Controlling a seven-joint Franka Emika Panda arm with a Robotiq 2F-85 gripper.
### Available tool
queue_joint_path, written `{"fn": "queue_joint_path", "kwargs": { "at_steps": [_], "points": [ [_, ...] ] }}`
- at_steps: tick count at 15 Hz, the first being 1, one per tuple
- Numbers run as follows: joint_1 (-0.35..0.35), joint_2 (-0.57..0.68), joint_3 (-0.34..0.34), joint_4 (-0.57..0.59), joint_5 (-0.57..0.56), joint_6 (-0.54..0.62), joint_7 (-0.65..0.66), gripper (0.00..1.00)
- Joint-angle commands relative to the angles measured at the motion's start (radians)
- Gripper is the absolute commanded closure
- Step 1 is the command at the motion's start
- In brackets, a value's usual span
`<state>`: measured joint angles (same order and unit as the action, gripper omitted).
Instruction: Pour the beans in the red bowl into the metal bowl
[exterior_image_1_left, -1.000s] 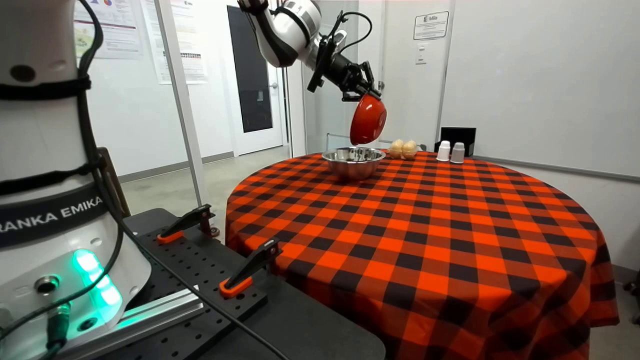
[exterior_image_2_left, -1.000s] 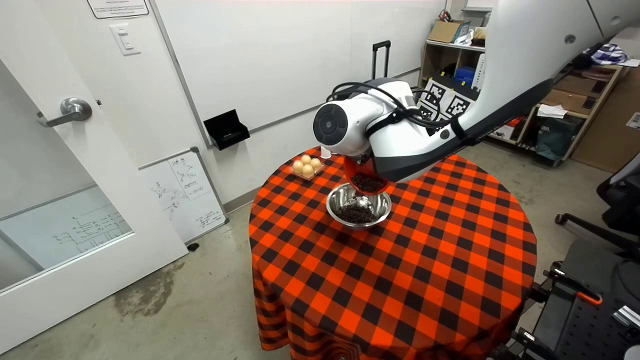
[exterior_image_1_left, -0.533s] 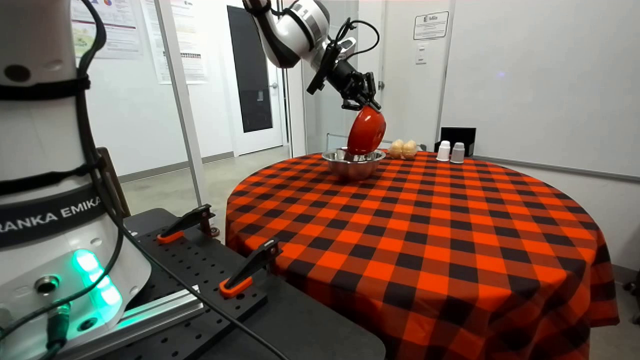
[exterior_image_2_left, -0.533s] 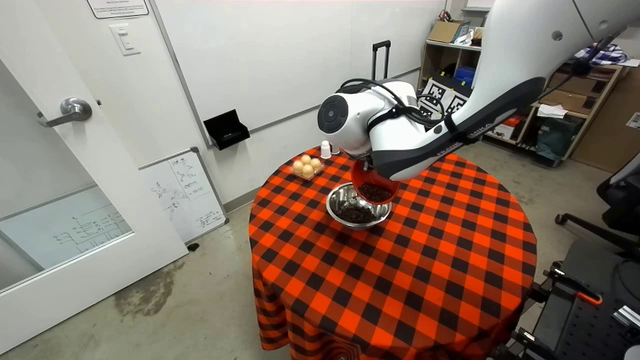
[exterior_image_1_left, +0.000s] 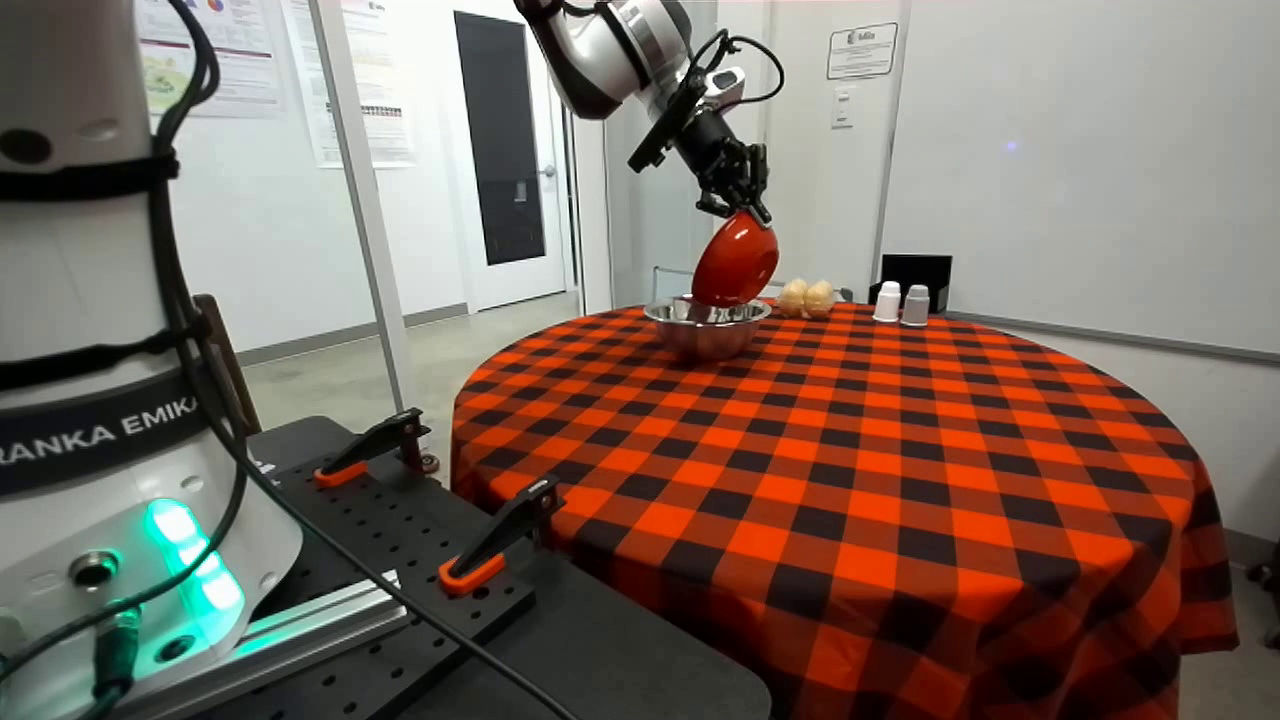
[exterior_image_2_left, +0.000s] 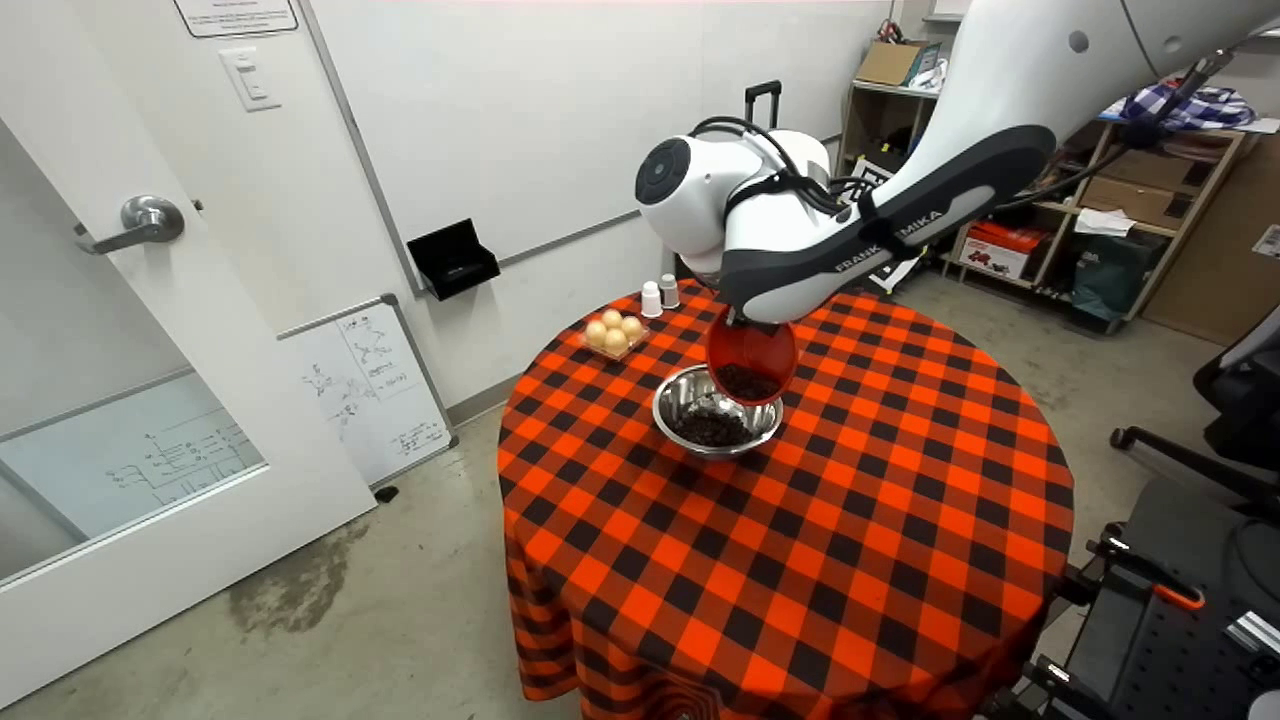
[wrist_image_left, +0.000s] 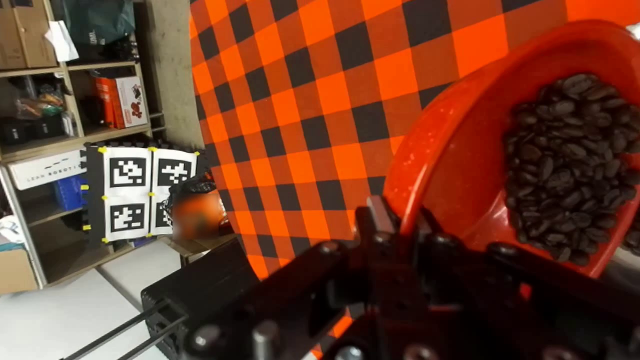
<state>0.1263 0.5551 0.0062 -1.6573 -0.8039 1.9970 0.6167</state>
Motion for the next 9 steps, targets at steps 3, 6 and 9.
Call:
{"fn": "queue_joint_path", "kwargs": {
  "at_steps": [3, 6, 9],
  "points": [
    [-0.022, 0.027, -0.032, 0.132, 0.181, -0.069, -0.096, 0.97],
    [-0.044, 0.028, -0.053, 0.171, 0.292, -0.086, -0.140, 0.97],
    [-0.076, 0.032, -0.072, 0.207, 0.417, -0.102, -0.189, 0.97]
  ]
}}
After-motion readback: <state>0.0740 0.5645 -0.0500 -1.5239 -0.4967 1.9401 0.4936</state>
